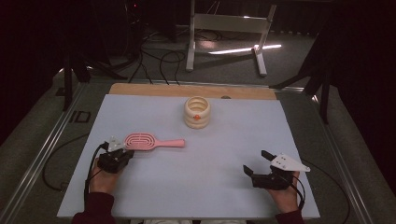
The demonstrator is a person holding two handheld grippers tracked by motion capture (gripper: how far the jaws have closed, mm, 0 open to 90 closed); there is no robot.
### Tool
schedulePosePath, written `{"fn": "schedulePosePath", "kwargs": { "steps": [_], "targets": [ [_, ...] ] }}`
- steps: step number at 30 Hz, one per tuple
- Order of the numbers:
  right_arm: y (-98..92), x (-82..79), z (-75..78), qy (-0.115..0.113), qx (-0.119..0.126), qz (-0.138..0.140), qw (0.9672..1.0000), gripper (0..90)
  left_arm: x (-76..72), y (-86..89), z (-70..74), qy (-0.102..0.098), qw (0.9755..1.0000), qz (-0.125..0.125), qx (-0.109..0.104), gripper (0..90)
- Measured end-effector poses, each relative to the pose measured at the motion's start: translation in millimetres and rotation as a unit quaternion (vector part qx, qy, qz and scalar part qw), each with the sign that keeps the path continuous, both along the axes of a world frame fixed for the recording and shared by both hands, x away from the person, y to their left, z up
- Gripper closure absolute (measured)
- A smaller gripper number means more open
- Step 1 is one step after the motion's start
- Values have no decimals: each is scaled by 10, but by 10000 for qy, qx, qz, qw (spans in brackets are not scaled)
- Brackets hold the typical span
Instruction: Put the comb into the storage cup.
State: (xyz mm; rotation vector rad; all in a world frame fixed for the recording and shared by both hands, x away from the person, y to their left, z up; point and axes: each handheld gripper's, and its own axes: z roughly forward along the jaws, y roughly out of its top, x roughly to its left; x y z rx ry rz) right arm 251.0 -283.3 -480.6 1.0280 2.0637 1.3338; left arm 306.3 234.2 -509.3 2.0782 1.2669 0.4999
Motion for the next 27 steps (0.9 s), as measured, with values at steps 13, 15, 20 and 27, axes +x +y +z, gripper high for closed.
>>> {"fn": "schedulePosePath", "kwargs": {
  "steps": [13, 15, 20, 27],
  "targets": [
    [12, -2, 3, 7, -11, 3, 10000, 90, 195, 47, -12, 86, 9996, 274, -41, 900],
    [12, -1, 3, 3, -7, 5, 10000, 91, 233, 38, 25, 73, 9995, 292, -59, 900],
    [9, -3, 6, 11, -10, 3, 10000, 90, 347, 5, 66, 110, 9993, 369, -25, 900],
    [9, -2, 8, 2, -10, 13, 10000, 90, 529, -39, 94, 211, 9986, 475, 32, 900]
  ]
}}
